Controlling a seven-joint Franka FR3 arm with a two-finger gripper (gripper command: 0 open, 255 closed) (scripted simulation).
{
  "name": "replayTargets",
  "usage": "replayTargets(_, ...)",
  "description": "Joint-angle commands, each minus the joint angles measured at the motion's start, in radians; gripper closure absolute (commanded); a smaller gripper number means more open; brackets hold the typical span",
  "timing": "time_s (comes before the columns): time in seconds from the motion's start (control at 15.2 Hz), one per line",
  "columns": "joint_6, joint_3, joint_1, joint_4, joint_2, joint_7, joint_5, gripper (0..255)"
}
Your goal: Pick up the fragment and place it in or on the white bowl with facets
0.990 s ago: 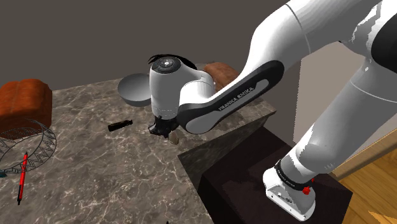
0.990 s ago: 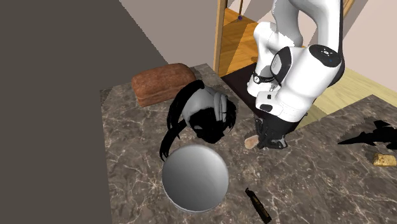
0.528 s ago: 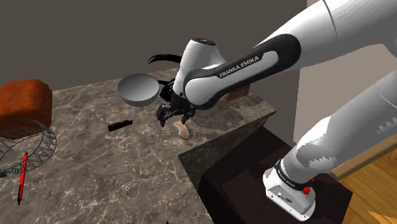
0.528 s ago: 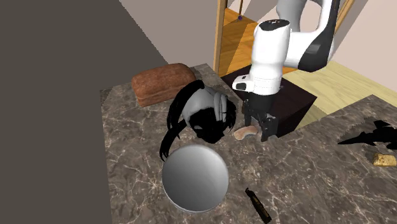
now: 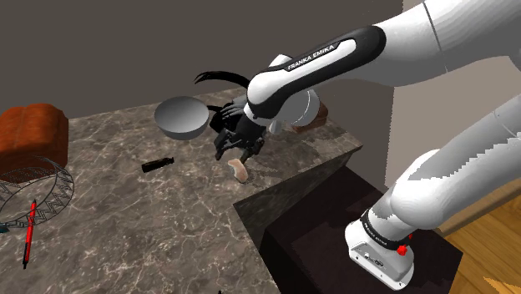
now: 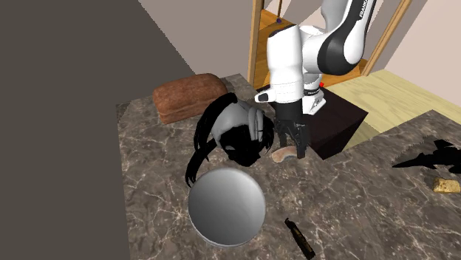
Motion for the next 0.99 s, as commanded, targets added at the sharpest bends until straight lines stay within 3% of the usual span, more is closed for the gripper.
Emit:
replayTargets(0.0,0.03,0.008,0.006,0.005,0.03,-0.01,0.012,0)
replayTargets(0.53,0.039,0.011,0.008,0.006,0.039,-0.012,0.015,0)
replayTargets(0.59,0.039,0.011,0.008,0.006,0.039,-0.012,0.015,255)
replayTargets(0.92,0.039,0.011,0.008,0.006,0.039,-0.012,0.015,255)
